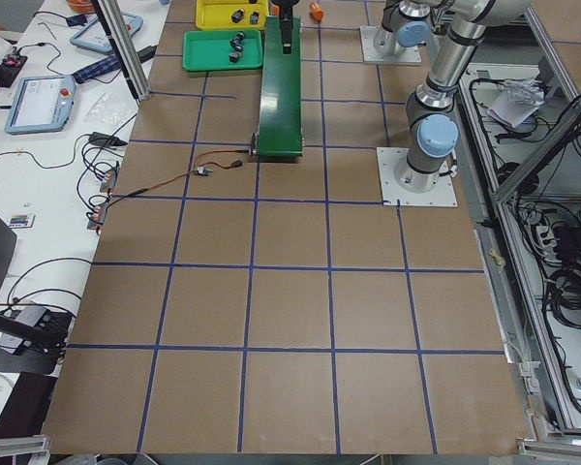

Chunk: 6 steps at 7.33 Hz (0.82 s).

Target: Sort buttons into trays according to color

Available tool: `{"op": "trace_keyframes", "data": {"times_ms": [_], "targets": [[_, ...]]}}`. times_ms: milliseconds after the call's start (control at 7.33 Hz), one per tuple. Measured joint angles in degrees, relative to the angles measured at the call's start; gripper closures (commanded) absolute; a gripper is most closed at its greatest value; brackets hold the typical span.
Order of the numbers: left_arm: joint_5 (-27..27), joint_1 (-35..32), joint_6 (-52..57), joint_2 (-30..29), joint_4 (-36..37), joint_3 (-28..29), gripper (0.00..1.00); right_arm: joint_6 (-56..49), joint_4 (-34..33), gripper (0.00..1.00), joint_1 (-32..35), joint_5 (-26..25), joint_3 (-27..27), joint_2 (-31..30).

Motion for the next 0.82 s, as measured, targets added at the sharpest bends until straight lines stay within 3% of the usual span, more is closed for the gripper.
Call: {"op": "trace_keyframes", "data": {"times_ms": [409,818], "targets": [[-0.16,-0.03,-0.06,-0.05,0.15,0.02,0.0,18.63,8.44,0.0,0.02,-0.45,-4.73,-1.15],[-0.5,0.02,-0.3,-0.17,0.23,-0.02,0.0,23.47,12.23,0.0,-0.35,-0.53,-7.37,-1.65]]}}
